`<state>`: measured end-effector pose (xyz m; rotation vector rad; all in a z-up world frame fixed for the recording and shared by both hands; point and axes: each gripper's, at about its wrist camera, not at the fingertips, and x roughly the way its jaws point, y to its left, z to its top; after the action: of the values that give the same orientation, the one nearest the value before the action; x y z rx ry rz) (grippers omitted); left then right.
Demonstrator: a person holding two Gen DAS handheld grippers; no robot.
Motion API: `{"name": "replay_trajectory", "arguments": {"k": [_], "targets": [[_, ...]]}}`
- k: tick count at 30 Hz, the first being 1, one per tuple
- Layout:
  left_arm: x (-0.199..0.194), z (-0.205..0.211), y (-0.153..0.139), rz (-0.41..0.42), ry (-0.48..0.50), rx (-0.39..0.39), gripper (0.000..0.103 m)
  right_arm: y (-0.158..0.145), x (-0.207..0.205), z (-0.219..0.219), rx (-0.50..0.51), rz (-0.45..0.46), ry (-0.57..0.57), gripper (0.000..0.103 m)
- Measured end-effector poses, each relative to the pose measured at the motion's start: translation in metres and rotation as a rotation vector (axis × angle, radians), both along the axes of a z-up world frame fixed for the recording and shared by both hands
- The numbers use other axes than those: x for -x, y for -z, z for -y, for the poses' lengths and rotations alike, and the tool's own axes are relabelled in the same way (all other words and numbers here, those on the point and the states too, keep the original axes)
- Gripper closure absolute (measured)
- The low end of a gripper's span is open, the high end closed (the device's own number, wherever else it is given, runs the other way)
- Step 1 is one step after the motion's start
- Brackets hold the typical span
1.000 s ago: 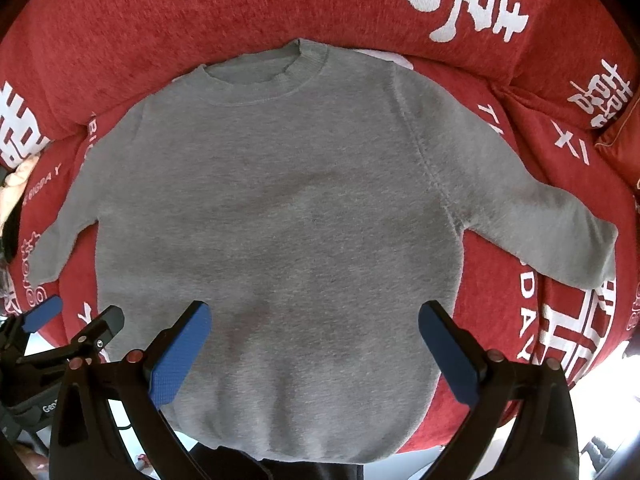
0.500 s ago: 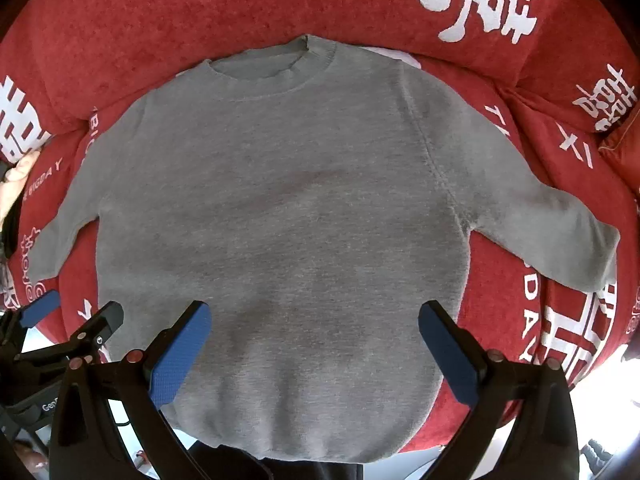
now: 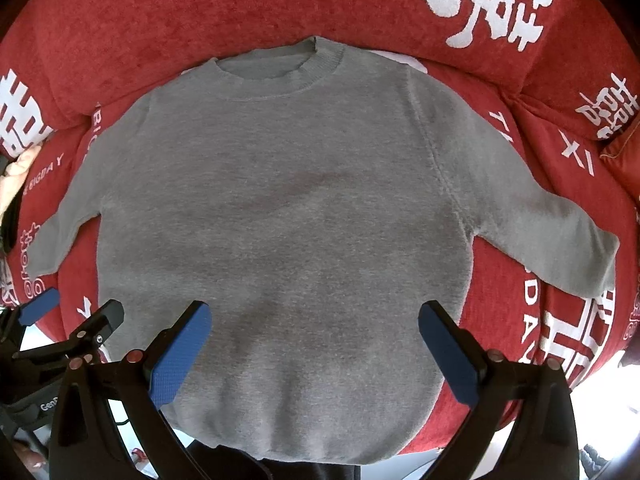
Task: Fold small clothes
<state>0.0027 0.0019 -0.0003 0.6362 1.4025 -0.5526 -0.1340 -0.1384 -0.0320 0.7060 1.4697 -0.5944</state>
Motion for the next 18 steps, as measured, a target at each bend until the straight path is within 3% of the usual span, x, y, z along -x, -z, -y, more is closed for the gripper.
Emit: {"name": "replay_trajectory", "arguments": {"k": [18], "targets": [[-0.0043, -0.0059, 0.0000, -0.015, -0.013, -0.030, 0.000, 0.0028, -0.0042, -0.0059, -0.004, -0.001, -0.003, 0.000]]}}
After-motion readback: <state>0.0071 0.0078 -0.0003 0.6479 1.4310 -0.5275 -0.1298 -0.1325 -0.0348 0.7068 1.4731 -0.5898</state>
